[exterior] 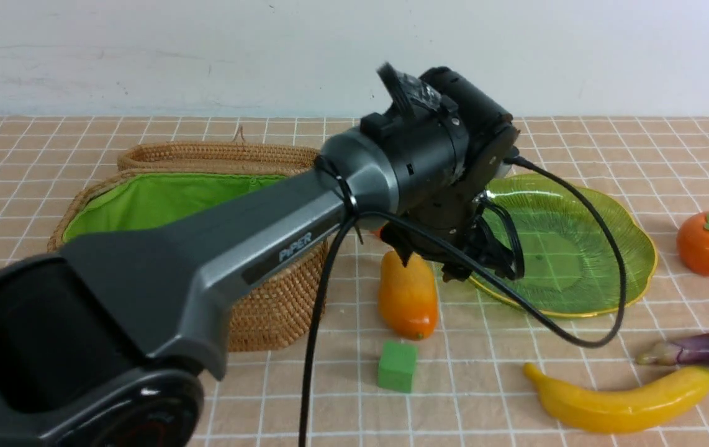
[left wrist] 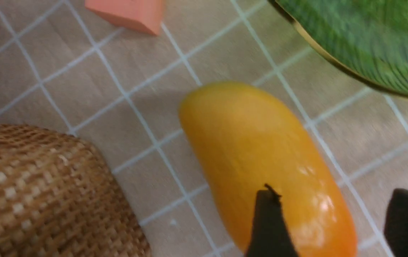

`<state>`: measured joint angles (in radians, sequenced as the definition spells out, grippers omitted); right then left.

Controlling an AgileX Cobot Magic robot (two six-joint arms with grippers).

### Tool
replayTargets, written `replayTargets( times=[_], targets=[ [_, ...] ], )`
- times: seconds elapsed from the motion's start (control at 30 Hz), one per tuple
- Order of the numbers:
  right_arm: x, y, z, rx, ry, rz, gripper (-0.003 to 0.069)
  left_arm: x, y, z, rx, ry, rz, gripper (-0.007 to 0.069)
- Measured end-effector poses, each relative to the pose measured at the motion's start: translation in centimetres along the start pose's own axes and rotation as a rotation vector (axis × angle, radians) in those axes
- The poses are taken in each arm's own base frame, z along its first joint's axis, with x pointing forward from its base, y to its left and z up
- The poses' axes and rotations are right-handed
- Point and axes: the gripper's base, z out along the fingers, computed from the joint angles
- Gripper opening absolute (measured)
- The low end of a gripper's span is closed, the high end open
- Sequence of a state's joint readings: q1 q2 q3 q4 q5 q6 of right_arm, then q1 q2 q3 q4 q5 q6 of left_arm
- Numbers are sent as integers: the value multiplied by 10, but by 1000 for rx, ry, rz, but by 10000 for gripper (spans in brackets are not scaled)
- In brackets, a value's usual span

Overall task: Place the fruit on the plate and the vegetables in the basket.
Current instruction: Grab the mango with your left arm and place it on the right plate

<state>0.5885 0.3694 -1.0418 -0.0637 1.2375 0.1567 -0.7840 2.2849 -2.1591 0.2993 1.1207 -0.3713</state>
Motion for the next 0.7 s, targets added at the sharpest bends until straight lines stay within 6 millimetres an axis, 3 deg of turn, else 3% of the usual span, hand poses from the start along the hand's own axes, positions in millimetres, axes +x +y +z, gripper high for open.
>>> replayTargets(
  times=[0.1,0.17,0.2,0.3,0.37,0.6,0.7],
  targets=[
    [2,2,0,-19,22,10,241,1,4,22,-33,6,-46,624],
    [3,3,0,-31,32,14,241,3,6,35,-44,18,-58,651],
    [3,4,0,-46,38,19,241,6,7,50,-59,37,-64,657],
    [4,5,0,-55,40,22,241,11,6,65,-72,58,-58,637],
    [4,5,0,-55,40,22,241,15,3,75,-76,79,-54,549],
    [4,5,0,-55,40,22,241,13,4,70,-78,82,-46,538],
    [3,2,0,-19,34,11,241,-7,7,41,-50,-8,-64,538]
  ],
)
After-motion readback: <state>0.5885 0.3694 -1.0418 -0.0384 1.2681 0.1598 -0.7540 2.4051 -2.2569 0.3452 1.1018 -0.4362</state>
